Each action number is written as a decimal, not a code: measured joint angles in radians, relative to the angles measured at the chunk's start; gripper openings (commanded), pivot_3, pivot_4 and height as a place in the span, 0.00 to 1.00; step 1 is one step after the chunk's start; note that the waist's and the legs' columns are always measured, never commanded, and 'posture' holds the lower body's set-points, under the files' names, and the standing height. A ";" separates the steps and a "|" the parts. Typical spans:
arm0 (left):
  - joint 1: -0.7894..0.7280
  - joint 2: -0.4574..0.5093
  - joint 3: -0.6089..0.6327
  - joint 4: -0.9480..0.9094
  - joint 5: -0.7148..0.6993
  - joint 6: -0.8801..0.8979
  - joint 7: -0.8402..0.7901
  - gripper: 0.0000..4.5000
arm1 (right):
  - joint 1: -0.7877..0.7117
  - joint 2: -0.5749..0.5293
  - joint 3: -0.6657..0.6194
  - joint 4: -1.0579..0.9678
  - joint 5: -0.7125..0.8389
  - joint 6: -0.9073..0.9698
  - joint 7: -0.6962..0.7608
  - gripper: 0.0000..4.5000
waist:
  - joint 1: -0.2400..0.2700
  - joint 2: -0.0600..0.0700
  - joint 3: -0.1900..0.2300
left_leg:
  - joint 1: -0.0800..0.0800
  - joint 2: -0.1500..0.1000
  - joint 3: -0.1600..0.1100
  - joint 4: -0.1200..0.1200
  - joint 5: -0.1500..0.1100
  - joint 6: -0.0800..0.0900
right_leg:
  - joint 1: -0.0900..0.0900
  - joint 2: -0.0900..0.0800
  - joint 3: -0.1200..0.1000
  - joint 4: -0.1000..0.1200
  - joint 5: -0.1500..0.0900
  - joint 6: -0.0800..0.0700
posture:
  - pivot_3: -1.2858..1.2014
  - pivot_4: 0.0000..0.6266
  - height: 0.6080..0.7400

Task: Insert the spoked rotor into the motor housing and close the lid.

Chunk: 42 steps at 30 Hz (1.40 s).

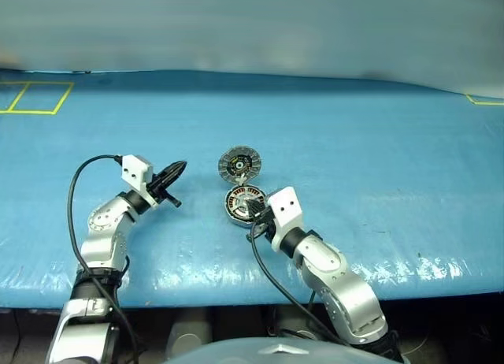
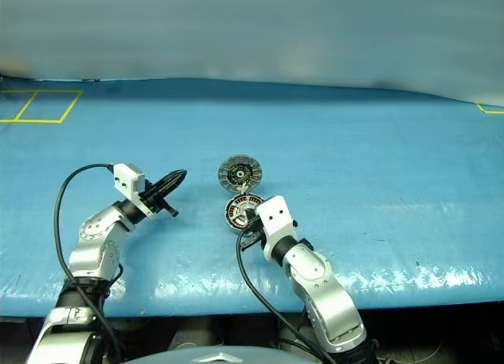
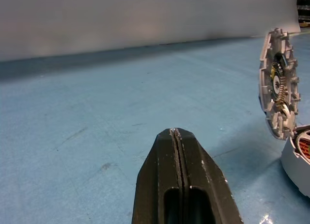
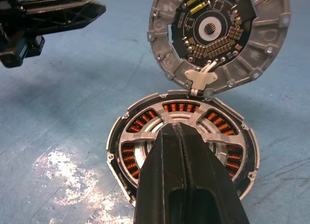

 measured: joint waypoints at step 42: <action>-0.644 -0.042 -0.134 0.699 0.136 0.153 -0.525 0.00 | 0.279 -0.075 -0.046 0.019 0.050 -0.295 0.083 0.00 | -0.002 -0.001 0.000 | -0.003 -0.003 -0.003 0.003 0.000 0.000 | 0.000 0.001 0.000 0.001 -0.002 0.006 | 0.52 0.24 1.00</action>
